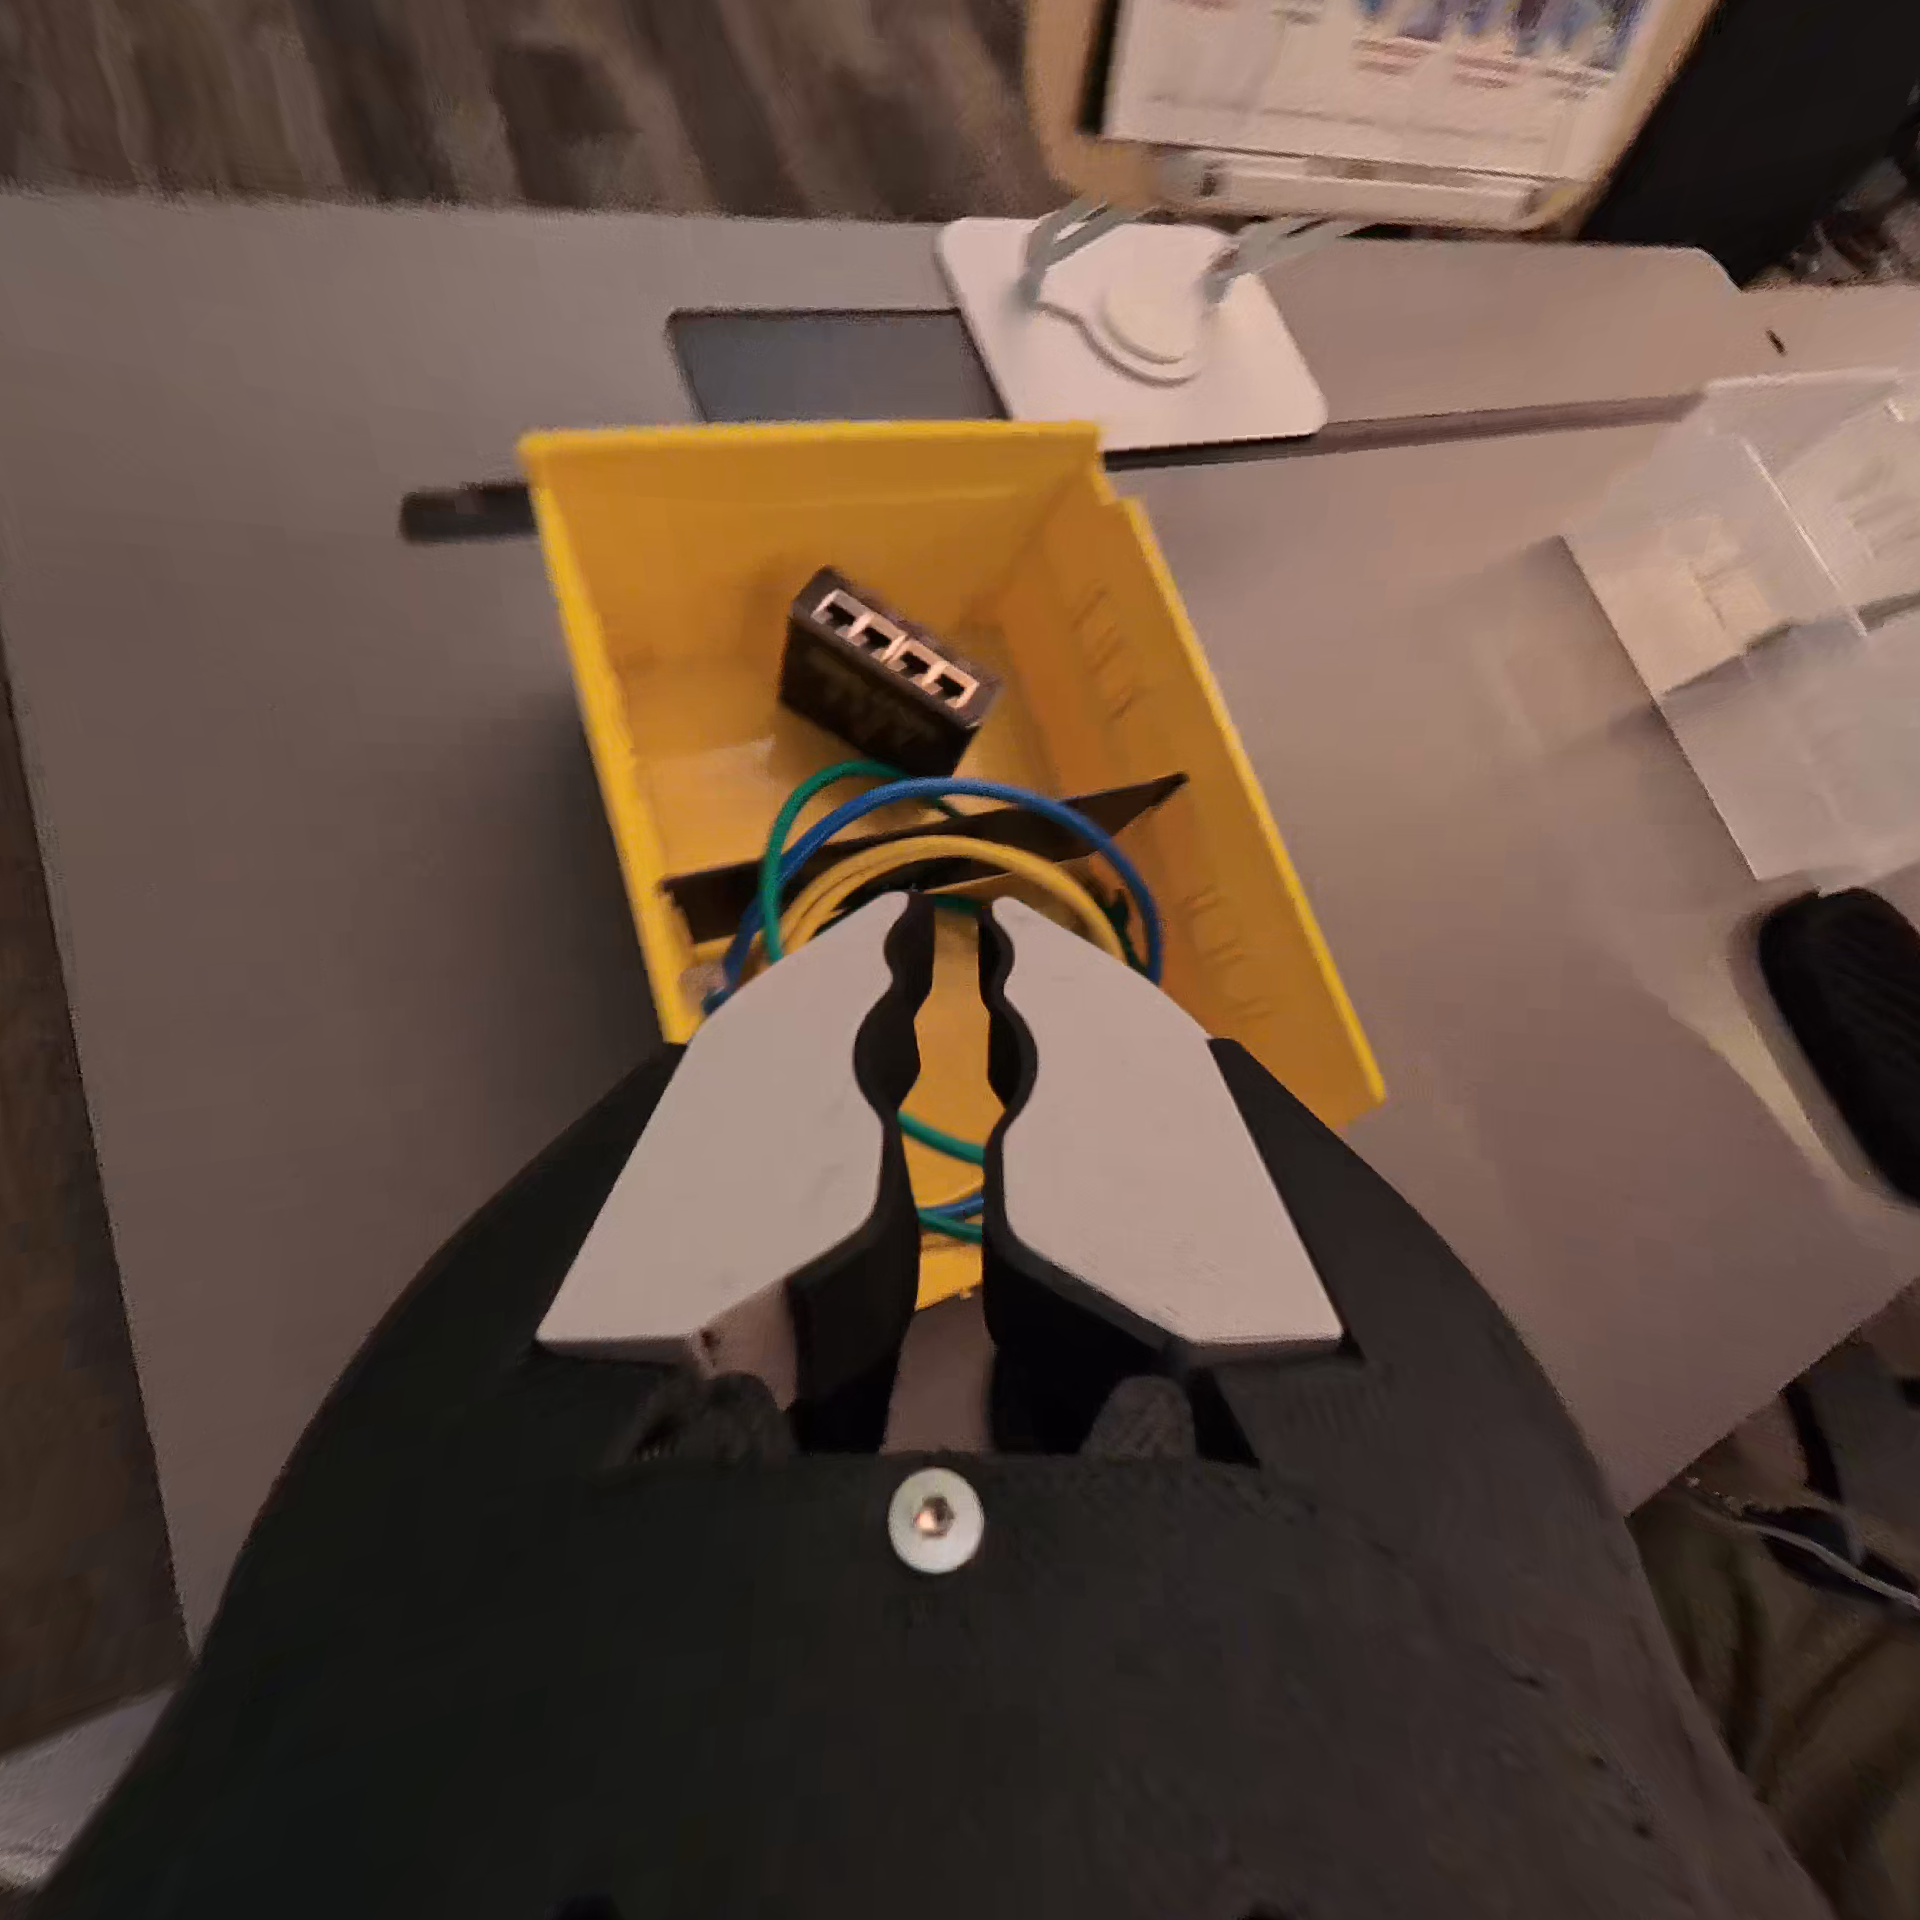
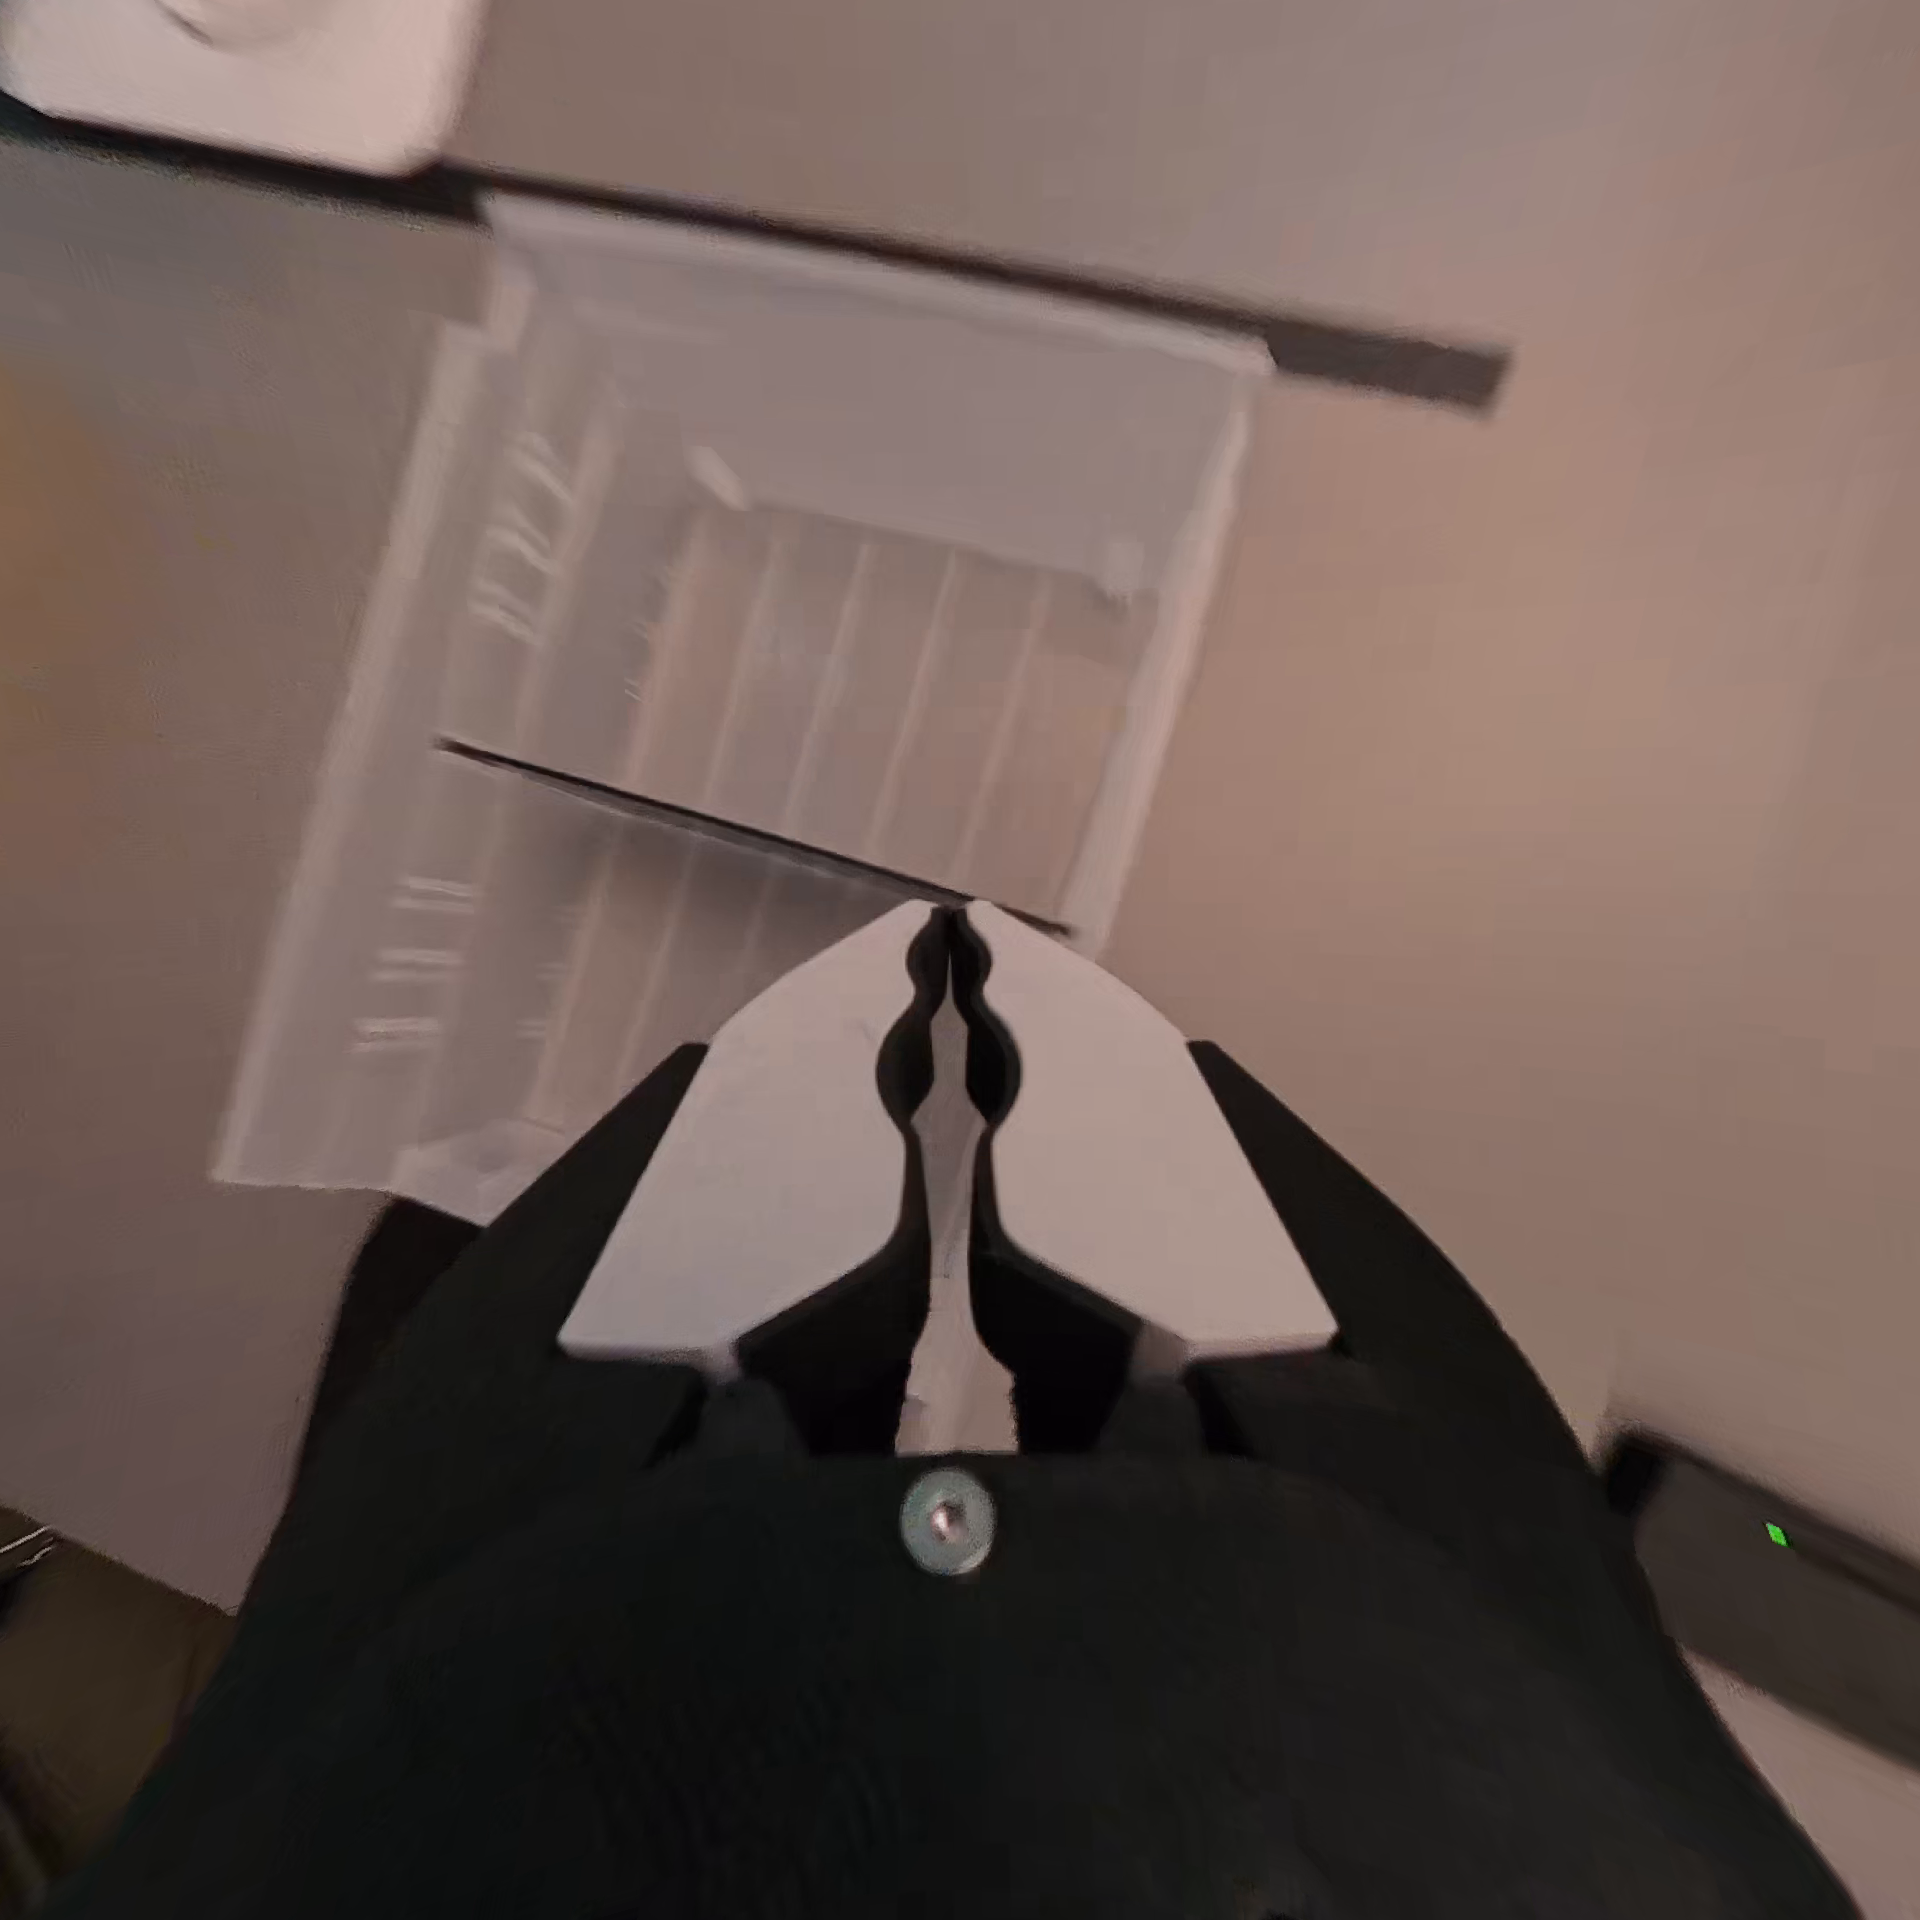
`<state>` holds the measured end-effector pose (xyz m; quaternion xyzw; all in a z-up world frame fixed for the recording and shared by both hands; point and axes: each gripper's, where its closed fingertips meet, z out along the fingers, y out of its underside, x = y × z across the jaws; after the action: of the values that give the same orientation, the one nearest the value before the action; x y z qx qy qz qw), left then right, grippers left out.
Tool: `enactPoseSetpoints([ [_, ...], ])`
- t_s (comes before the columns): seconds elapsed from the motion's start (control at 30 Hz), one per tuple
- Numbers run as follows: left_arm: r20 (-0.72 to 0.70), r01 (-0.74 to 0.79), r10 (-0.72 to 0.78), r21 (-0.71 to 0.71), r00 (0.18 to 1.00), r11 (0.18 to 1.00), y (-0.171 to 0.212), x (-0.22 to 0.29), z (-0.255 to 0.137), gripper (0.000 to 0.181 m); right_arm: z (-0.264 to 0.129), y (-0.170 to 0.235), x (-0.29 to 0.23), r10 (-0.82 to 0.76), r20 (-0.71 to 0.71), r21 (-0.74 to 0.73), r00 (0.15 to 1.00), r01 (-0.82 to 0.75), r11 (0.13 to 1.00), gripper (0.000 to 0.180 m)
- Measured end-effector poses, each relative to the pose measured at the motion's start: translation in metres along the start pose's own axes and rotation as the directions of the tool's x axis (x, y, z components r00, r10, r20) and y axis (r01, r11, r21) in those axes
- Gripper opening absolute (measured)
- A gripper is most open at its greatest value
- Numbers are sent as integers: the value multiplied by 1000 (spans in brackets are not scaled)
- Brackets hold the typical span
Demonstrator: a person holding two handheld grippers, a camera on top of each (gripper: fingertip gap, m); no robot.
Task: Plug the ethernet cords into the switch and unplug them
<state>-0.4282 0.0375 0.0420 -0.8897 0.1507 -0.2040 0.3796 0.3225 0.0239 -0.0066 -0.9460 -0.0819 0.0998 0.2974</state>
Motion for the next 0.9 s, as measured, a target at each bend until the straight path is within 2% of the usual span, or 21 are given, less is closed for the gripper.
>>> enactPoseSetpoints([
  [0.07,-9,-114,114,-6,993,993,-7,27,4,8,-16,-16,-34,-68,78,60,995,64,996,1],
  [0.13,-13,-230,230,-3,973,973,-14,53,10,9,-27,-26,-87,-206,207,117,956,185,976,1],
  [0.23,-45,-362,363,28,931,932,-26,91,22,9,-31,-24,-151,-430,236,129,872,410,903,1],
  [0.37,-161,-454,449,7,879,891,-31,137,46,9,-12,6,-231,-698,311,70,646,716,694,1],
  [0.43,-202,-491,483,11,852,871,-33,154,59,8,-3,25,-269,-769,394,84,504,813,576,1],
  [0.5,-277,-512,504,48,818,858,-32,174,69,5,9,36,-294,-799,435,94,415,862,499,1],
  [0.53,-325,-519,510,65,796,852,-30,183,73,0,15,40,-302,-799,456,86,393,874,479,1],
  [0.63,-452,-555,521,67,724,829,-19,206,79,2,36,40,-313,-808,458,58,371,894,443,1],
  [0.73,-499,-543,517,107,695,833,-21,219,80,3,55,39,-318,-785,486,21,385,892,451,1],
  [0.83,-394,-576,549,58,737,815,-23,202,87,8,72,39,-310,-785,471,-31,401,897,440,1],
  [0.9,-305,-624,610,62,732,779,-25,192,88,7,79,38,-307,-783,458,-60,420,894,444,1],
])
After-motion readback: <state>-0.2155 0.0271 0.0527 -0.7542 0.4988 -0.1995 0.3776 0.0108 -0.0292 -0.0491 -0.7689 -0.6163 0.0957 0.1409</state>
